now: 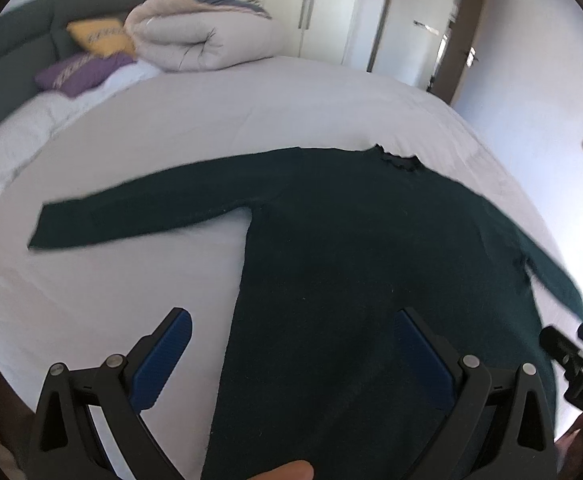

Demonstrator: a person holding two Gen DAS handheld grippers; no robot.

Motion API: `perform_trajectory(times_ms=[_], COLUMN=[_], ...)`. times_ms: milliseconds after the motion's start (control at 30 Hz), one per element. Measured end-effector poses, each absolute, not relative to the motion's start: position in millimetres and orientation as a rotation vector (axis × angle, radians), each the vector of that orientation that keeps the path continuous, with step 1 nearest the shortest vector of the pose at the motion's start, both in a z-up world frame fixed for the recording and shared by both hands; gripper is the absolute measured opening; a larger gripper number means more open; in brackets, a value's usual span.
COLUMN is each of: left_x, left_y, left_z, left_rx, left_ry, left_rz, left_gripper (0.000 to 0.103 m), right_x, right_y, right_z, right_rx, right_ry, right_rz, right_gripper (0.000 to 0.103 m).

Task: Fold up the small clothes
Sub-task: 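Grasp the sweater sleeve cuff with the left gripper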

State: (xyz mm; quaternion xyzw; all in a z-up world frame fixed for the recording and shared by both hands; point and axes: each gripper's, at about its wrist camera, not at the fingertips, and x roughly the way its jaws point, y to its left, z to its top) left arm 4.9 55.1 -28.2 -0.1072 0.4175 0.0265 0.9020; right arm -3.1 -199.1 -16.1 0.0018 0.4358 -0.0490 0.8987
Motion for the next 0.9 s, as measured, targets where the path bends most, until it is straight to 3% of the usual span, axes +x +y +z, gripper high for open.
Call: perform_trajectory(times_ms=[267,367,633,900], left_x=[12.5,19.6,-15.9,-14.2], left_y=[150.5,192.9,336.3,384.3], left_z=[-46.0,-61.7,-113.1,-134.3], left_rx=[-0.592,-0.685,-1.232,-1.385], left_ry=[0.797,0.879,0.657,0.518], left_rz=[0.044,0.060,0.315,0.425], left_gripper=[0.103,0.103,0.103,0.102], right_x=[10.6,16.1,33.9,61.7], right_y=[-186.5,-173.1,-131.1,-113.5], right_z=[-6.6,0.3,14.7,4.7], right_rx=[0.087,0.097,0.158,0.257], right_ry=[0.837,0.795,0.742,0.801], right_rz=[-0.005,0.055,0.212,0.295], right_gripper=[0.103,0.103,0.101,0.072])
